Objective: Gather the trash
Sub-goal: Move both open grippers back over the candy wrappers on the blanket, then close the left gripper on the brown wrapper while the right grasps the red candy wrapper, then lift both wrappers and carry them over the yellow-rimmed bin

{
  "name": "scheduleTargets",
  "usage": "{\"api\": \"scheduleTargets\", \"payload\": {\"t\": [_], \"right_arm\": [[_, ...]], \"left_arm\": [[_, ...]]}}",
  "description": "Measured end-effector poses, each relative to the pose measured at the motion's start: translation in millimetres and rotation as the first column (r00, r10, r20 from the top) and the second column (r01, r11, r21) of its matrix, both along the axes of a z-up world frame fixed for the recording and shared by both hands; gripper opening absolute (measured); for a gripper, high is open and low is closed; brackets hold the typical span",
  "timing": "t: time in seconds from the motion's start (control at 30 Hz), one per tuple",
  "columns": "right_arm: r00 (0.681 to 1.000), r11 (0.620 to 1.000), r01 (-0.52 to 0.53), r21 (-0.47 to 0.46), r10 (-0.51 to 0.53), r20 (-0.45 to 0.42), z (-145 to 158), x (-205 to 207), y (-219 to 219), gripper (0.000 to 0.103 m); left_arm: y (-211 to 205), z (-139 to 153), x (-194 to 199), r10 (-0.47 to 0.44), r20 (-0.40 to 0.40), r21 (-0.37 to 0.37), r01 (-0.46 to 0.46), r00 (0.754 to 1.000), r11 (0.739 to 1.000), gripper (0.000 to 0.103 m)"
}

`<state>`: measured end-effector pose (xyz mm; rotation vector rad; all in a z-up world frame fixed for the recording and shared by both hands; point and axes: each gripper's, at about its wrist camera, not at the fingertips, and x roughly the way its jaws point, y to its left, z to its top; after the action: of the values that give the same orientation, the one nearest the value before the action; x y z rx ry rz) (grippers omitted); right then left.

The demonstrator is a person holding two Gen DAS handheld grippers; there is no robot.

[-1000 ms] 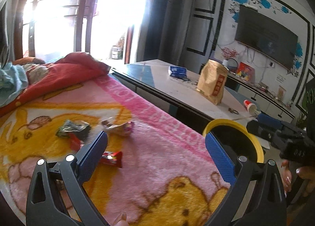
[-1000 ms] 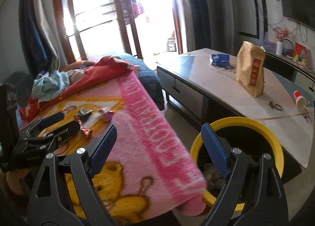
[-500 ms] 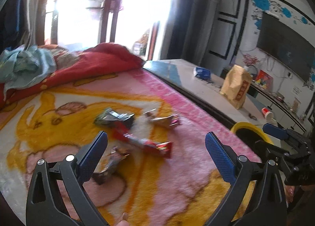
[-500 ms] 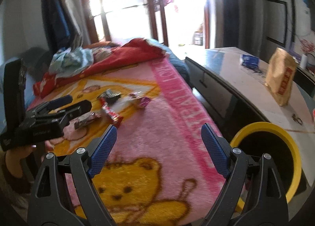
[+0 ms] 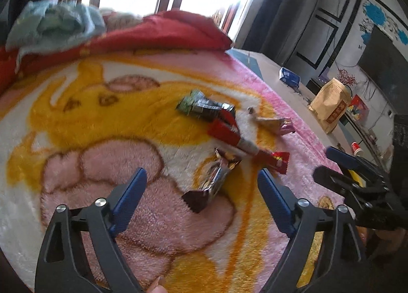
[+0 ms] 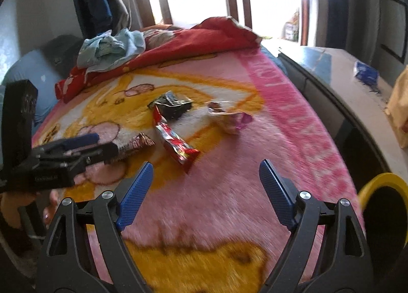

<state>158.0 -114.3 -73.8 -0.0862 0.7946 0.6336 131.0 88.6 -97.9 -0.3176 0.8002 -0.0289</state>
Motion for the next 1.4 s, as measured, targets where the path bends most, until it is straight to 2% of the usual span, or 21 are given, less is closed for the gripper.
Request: {"api": "scheduleTargets", "payload": {"t": [0.13,0.27,0.33,0.37,0.4,0.43,0.57,0.63,0.73,0.83,1.1,1.4], "right_arm": [[0.999,0.999,-0.047,-0.025,0.046,-0.028,-6.3,14.4,21.4,0.070],[0.996,0.994,-0.090,-0.070,0.087,-0.035,-13.8,23.0,38.4,0.066],[0.994,0.990,-0.107,-0.090,0.103,-0.047,-18.9,26.5,44.6,0.060],[0.993,0.988,-0.114,-0.102,0.109,-0.055,-21.4,27.7,46.8,0.051],[0.991,0.986,-0.121,-0.118,0.115,-0.062,-24.4,28.1,49.4,0.036],[0.991,0.984,-0.123,-0.131,0.115,-0.065,-27.2,27.8,50.8,0.029],[0.992,0.985,-0.122,-0.125,0.117,-0.048,-28.6,19.1,47.2,0.018],[0.993,0.985,-0.117,-0.127,0.114,-0.033,-26.9,13.3,43.0,0.012],[0.995,0.989,-0.098,-0.113,0.095,-0.027,-23.7,6.3,31.4,0.011],[0.998,0.995,-0.056,-0.079,0.054,-0.029,-19.1,1.0,12.0,0.010],[0.995,0.996,0.082,0.046,-0.080,-0.053,-6.0,-13.1,-47.1,0.010],[0.980,0.977,0.198,0.075,-0.196,-0.034,11.1,-17.8,-100.0,0.010]], "left_arm": [[2.7,-7.9,4.5,-0.024,-0.022,-0.011,0.024,0.999,1.000,0.072],[2.9,-12.2,9.7,-0.040,-0.037,-0.015,0.039,0.999,0.999,0.066],[2.7,-13.4,11.4,-0.047,-0.042,-0.008,0.046,0.998,0.999,0.062],[2.1,-13.8,11.4,-0.049,-0.045,-0.005,0.048,0.998,0.999,0.061],[1.2,-13.8,11.8,-0.051,-0.046,0.001,0.051,0.998,0.999,0.059],[0.6,-13.7,12.1,-0.053,-0.047,0.004,0.053,0.998,0.999,0.054],[-5.4,-14.4,12.1,-0.078,-0.053,0.011,0.079,0.996,0.997,0.044],[-7.4,-14.3,12.1,-0.086,-0.054,0.011,0.087,0.995,0.996,0.032],[-11.6,-14.9,12.6,-0.109,-0.059,-0.014,0.109,0.992,0.994,0.016],[-19.9,-13.2,12.1,-0.136,-0.053,-0.026,0.135,0.989,0.991,0.016],[-55.4,15.1,12.3,-0.221,0.034,-0.017,0.222,0.975,0.975,0.016],[-86.7,36.1,19.5,-0.293,0.078,-0.012,0.295,0.953,0.955,0.016]]}}
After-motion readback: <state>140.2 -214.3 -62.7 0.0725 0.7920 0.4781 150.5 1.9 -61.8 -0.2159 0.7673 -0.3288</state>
